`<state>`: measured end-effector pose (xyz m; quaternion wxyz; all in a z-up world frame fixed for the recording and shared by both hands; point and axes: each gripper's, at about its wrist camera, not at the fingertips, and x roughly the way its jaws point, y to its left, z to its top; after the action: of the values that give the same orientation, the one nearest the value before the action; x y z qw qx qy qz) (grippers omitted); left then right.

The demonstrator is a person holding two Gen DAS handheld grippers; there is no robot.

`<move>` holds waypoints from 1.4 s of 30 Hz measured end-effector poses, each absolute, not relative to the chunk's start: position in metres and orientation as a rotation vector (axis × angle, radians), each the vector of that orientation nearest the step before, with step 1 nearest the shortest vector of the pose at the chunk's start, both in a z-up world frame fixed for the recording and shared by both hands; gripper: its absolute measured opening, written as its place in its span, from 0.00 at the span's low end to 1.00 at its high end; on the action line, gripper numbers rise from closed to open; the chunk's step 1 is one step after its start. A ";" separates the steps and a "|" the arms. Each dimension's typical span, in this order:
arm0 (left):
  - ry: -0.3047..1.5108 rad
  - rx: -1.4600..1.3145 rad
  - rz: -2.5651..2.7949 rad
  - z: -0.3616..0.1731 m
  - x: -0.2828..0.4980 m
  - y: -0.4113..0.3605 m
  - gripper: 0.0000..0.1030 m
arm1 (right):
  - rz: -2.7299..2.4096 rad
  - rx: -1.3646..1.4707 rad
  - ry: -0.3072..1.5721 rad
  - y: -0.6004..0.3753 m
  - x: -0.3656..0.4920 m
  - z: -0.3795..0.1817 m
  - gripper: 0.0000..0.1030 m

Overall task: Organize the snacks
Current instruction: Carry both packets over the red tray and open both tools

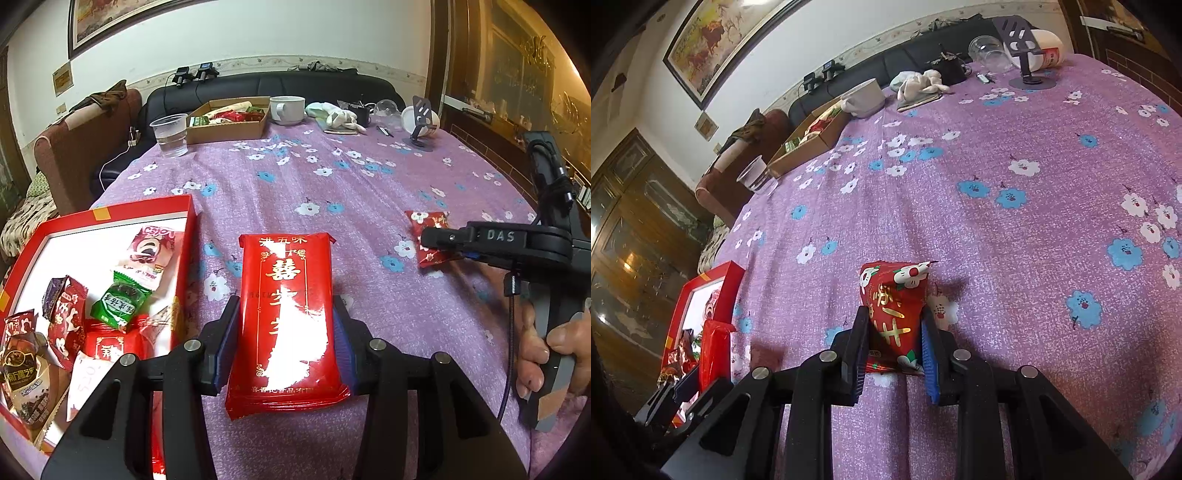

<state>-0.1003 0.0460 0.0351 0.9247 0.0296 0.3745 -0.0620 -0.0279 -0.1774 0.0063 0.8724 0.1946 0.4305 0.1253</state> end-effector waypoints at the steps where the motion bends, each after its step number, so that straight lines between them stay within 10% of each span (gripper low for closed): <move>1: 0.764 0.059 -0.125 0.036 -0.101 0.048 0.43 | 0.271 0.414 0.889 -0.177 -0.029 0.008 0.25; 42: 0.667 -0.076 0.173 0.043 -0.131 0.199 0.44 | 0.670 0.168 0.814 0.070 -0.060 0.039 0.28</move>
<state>-0.1310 0.1994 0.0428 0.9406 -0.0375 0.3266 0.0846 -0.0600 0.0698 0.0391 0.8609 0.0802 0.3880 0.3193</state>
